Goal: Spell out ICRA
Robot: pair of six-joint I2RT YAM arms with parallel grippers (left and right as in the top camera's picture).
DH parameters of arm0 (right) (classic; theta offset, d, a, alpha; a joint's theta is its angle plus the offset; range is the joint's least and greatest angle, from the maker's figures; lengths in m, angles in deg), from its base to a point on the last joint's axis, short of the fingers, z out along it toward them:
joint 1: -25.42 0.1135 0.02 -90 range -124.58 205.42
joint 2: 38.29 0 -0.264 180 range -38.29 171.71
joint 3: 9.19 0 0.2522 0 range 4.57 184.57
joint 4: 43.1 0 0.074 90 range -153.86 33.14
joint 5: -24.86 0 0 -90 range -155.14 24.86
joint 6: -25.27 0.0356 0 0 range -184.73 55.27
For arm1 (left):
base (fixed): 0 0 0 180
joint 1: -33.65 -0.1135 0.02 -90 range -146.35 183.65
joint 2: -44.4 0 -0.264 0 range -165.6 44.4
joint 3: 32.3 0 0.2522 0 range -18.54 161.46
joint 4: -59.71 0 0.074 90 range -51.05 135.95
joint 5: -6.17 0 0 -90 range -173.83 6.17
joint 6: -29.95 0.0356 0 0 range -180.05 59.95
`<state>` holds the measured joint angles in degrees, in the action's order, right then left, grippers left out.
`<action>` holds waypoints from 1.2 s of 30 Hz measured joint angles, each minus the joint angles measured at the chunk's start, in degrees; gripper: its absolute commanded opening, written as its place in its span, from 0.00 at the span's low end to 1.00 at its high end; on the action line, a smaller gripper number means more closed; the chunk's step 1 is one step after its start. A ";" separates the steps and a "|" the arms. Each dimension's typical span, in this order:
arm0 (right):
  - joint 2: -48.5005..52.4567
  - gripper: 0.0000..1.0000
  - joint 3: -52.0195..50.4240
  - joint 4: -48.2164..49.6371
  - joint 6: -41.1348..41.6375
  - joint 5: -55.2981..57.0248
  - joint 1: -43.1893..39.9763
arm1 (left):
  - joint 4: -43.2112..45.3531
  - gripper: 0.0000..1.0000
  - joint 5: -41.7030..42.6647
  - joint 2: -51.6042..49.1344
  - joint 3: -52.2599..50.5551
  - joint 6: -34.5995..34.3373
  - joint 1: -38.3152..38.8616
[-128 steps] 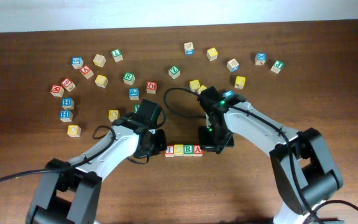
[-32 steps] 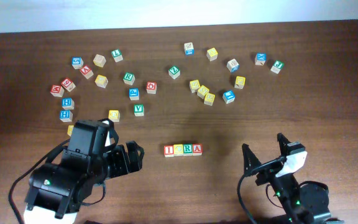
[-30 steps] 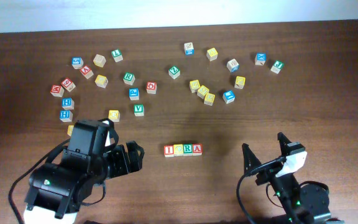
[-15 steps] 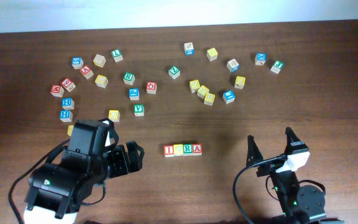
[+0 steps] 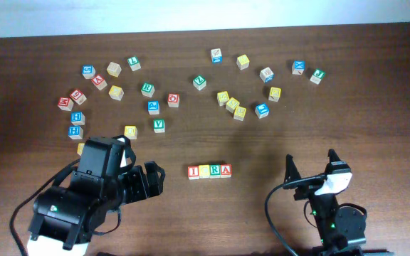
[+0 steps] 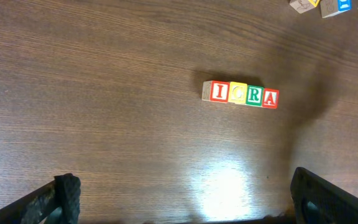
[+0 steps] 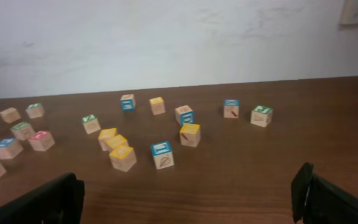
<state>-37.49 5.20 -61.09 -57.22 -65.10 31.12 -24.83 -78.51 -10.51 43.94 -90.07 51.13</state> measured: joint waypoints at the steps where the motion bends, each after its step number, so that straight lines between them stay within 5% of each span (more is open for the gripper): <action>1: 0.00 0.98 0.00 -0.02 0.04 -0.02 -0.35 | 0.00 0.99 0.00 0.00 0.00 0.00 0.00; 36: 0.00 0.98 0.00 -0.02 0.07 -0.02 -0.48 | -3.37 0.99 0.44 0.00 0.00 0.00 0.00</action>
<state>-37.49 5.20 -61.11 -57.15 -65.13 30.64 -28.20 -78.07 -10.51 43.94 -90.07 51.13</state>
